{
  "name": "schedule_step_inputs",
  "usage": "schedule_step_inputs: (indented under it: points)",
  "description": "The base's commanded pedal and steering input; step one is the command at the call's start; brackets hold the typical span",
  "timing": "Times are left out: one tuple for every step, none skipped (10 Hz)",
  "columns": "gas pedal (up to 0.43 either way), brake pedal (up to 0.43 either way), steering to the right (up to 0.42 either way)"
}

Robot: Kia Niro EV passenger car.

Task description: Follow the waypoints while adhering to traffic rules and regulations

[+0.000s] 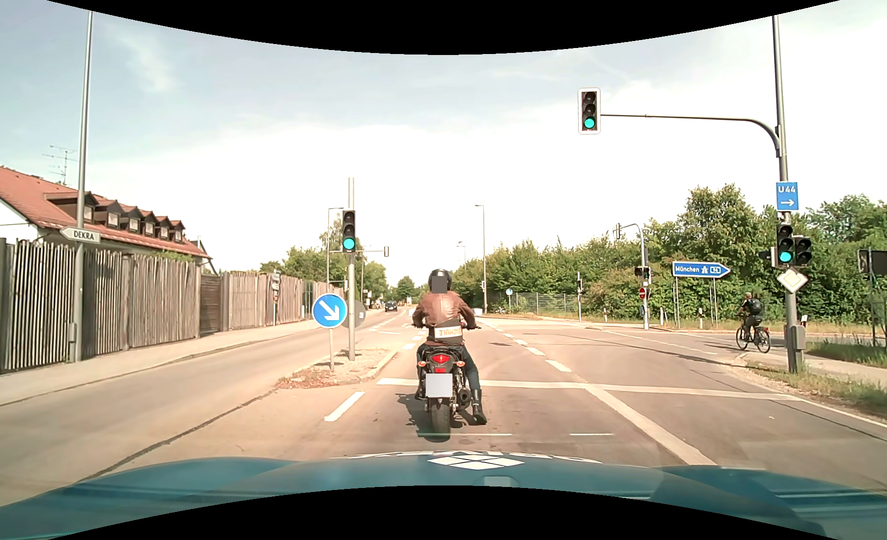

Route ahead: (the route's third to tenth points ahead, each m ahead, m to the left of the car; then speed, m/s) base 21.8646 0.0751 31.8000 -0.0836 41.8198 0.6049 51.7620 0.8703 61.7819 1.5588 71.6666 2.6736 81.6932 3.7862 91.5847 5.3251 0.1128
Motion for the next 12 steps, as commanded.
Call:
schedule_step_inputs:
  points:
    - [0.079,0.0,-0.009]
    - [0.13,0.0,-0.009]
    - [0.157,0.0,-0.009]
    - [0.209,0.0,-0.009]
    - [0.24,0.0,-0.009]
    - [0.248,0.0,-0.009]
    - [0.268,0.0,-0.008]
    - [0.287,0.0,-0.007]
    - [0.311,0.0,-0.005]
    - [0.35,0.0,-0.002]
    - [0.358,0.0,-0.001]
    - [0.37,0.0,0.0]
